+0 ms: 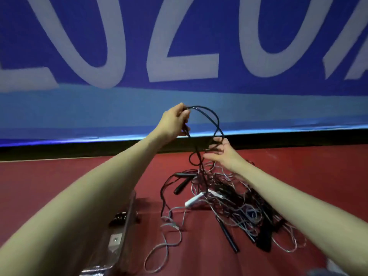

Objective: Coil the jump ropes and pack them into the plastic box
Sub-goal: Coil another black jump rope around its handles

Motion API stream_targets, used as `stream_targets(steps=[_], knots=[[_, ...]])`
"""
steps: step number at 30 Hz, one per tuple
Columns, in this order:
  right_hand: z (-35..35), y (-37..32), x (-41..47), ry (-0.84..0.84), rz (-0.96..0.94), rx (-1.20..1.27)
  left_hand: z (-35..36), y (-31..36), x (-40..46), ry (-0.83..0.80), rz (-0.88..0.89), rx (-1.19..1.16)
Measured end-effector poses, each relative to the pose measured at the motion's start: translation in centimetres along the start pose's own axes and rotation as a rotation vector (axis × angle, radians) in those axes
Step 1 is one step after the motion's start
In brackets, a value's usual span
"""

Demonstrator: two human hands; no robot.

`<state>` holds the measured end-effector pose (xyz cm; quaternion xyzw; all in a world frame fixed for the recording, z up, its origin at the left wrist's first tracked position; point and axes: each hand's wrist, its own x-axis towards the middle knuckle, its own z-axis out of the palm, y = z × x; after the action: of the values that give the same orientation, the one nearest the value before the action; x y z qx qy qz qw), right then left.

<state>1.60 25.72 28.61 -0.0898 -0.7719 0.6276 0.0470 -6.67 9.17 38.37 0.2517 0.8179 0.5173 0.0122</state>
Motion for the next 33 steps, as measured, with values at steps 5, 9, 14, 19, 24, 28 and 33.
stream_targets(steps=[5,9,14,19,24,28,33], knots=[[-1.2,-8.4,0.1,0.132,-0.147,0.061,-3.0,8.6,1.8,-0.018,0.127,-0.006],[-3.4,-15.0,0.4,0.207,-0.213,0.117,-6.8,14.4,3.2,0.156,0.208,0.029],[-6.8,-21.4,-0.1,0.288,-0.347,0.07,-11.6,20.6,4.4,0.248,0.283,-0.055],[-4.6,-21.3,-1.9,0.067,-0.24,0.118,-10.2,23.2,3.8,0.244,0.327,-0.22],[-2.0,-18.0,-3.8,-0.177,-0.098,0.42,-10.2,23.1,3.1,0.304,0.295,-0.253],[-2.9,-14.5,-4.2,-0.214,-0.073,0.376,-12.7,21.9,2.3,0.428,0.232,-0.282],[-5.4,-10.8,-4.5,-0.126,-0.123,0.07,-13.0,16.6,0.7,0.459,0.135,-0.191]])
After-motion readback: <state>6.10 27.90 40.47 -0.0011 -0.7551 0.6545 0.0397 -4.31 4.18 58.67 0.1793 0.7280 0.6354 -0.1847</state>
